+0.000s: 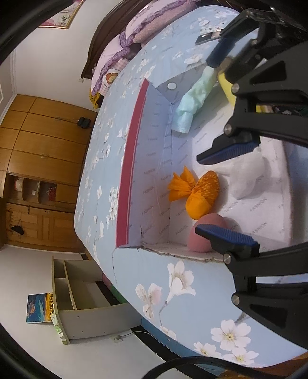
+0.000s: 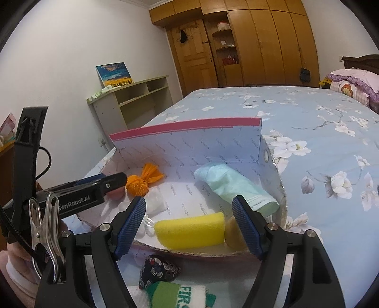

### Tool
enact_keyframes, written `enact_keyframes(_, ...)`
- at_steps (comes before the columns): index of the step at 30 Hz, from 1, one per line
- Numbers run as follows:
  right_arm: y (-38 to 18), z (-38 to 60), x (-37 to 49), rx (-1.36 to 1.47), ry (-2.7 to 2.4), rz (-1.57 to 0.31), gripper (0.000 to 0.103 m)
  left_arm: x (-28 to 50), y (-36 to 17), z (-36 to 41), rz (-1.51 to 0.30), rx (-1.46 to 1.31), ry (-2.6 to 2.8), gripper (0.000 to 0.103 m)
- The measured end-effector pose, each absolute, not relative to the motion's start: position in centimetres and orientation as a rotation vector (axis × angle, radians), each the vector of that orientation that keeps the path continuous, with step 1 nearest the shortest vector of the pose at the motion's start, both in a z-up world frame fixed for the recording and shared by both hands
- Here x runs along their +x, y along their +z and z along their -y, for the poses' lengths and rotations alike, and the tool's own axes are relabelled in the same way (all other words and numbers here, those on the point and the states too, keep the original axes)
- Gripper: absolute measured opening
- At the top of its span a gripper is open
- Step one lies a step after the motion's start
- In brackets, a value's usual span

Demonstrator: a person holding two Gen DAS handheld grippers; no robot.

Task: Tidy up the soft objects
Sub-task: 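Move both tools back to the pile of socks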

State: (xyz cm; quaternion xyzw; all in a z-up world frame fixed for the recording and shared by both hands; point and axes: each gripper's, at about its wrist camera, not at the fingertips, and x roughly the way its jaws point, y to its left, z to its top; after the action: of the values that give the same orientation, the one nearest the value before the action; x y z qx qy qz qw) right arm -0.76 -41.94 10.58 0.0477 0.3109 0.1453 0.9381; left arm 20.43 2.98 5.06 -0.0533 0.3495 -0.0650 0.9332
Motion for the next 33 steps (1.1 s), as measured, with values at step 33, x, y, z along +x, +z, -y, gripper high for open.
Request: enact_keyframes(33, 12.3, 44.1, -11.5, 0.035, 0.254, -0.637, 0.077, 7.8, 5.7, -2.9, -0.780, -0.152, -0.177, 0.055)
